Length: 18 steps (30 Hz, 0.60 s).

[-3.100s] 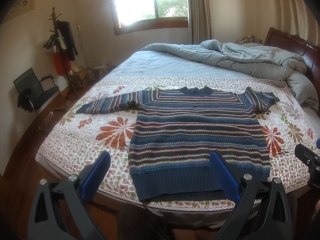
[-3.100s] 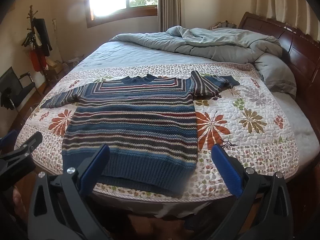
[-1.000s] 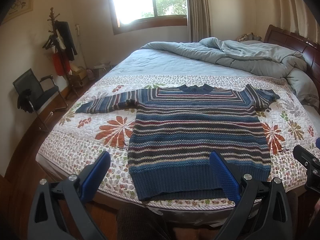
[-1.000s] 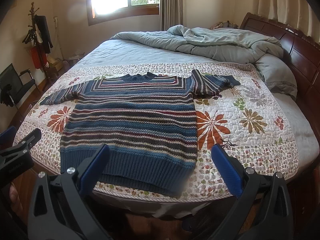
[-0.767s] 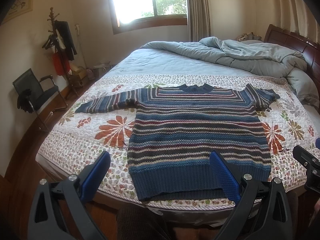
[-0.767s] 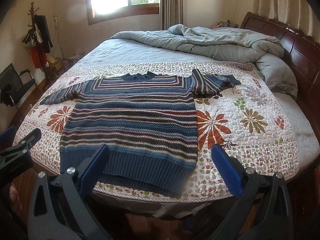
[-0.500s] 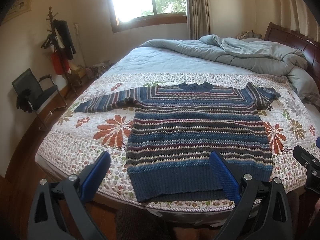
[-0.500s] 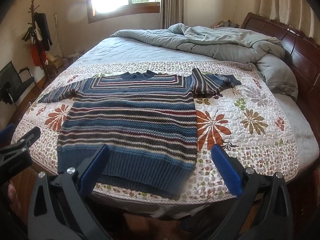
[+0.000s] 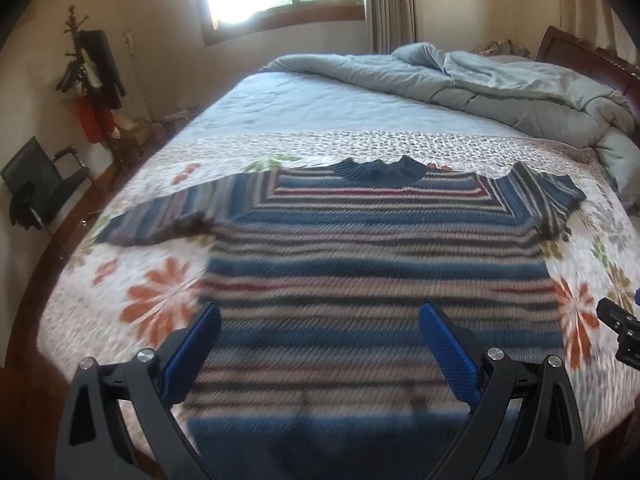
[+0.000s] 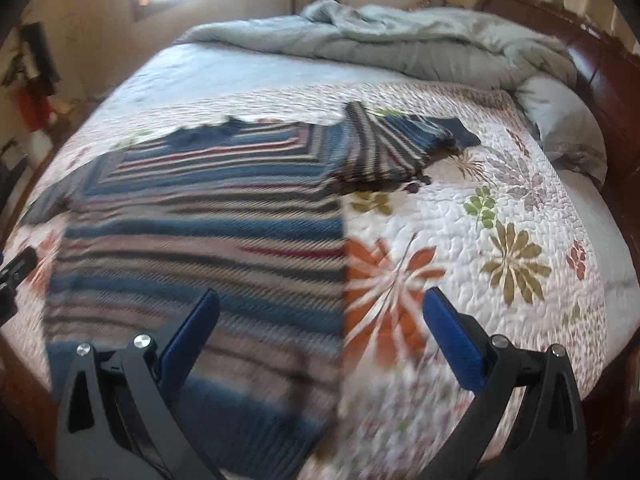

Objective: Fold small clothes
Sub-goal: 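Grasp a sweater sleeve cuff with the right tool and lift it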

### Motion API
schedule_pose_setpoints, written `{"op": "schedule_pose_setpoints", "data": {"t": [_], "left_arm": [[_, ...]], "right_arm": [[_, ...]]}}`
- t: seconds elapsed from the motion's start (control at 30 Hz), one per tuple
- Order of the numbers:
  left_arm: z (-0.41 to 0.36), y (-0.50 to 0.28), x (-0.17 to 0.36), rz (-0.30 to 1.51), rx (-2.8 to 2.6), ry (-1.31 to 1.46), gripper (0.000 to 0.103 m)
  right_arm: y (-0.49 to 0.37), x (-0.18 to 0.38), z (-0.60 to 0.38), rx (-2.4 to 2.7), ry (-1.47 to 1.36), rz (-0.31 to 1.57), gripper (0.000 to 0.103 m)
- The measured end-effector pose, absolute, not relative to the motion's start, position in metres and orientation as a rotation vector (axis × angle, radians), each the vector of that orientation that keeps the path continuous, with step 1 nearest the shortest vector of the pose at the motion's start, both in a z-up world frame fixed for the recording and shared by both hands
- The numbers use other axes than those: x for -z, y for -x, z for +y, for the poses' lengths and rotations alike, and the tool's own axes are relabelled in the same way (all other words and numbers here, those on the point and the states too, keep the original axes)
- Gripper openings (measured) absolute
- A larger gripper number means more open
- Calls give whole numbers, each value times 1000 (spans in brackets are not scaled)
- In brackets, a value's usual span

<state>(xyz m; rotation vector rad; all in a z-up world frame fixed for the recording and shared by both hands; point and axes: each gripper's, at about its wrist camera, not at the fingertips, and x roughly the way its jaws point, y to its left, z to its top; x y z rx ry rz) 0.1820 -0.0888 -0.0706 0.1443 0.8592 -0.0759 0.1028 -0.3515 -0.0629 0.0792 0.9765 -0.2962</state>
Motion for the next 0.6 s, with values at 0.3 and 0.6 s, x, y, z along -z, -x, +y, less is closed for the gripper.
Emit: {"op": "schedule_pose_setpoints", "data": {"t": [0.3, 0.6], "left_arm": [[-195, -317, 133, 981, 150, -137, 100], [-239, -372, 170, 1053, 184, -186, 100]], "right_arm": [[-223, 117, -465, 401, -101, 1081, 101], [-289, 146, -613, 589, -270, 1155, 101]]}}
